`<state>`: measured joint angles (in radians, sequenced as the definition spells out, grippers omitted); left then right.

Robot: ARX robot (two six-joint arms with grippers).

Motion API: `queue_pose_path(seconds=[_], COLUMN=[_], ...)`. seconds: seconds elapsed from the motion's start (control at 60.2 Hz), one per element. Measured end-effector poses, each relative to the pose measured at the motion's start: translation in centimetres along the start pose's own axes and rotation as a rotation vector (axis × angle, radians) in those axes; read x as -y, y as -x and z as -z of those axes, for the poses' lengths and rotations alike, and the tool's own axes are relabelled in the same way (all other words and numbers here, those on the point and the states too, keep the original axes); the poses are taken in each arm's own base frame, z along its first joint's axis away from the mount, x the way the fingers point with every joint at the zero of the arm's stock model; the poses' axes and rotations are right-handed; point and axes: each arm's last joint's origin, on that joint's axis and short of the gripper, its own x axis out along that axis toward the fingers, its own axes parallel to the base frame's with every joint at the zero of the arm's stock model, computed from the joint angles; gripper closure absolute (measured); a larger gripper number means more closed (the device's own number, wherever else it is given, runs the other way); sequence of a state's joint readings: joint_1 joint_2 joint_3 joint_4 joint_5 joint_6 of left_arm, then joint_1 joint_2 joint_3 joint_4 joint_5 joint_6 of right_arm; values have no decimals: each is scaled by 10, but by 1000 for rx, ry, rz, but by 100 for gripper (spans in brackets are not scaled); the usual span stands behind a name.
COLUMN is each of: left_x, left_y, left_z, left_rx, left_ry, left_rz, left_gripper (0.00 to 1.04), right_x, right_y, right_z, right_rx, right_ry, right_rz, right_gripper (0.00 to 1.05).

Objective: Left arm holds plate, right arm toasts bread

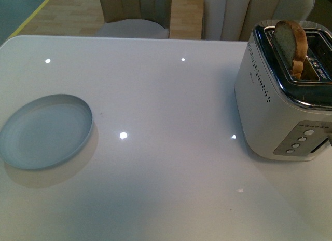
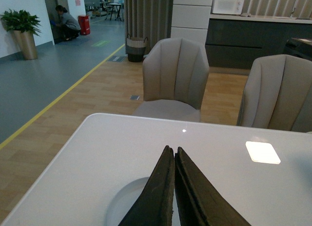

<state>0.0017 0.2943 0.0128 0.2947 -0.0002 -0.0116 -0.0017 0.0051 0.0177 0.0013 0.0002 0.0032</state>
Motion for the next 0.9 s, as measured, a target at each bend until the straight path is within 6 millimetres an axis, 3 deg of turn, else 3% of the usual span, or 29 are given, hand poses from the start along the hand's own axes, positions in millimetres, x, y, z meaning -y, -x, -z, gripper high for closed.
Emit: queue_pose_path(seconds=[0.299,0.399,0.714,0.897], left_x=[0,0,0,0], left_y=[8,18,19,19], left_z=[0,3,3,3], left_rx=[0,-10,-5,-5], left_ry=[0,0,0,0], left_rz=[0,0,0,0], left_gripper=[102,102,101,52], right_x=[0,0,0,0], right_y=[0,0,0,0], right_z=[0,0,0,0], right_rx=[0,0,0,0], right_ry=[0,0,0,0], right_rz=[0,0,0,0], right_gripper=[9,9,9,9])
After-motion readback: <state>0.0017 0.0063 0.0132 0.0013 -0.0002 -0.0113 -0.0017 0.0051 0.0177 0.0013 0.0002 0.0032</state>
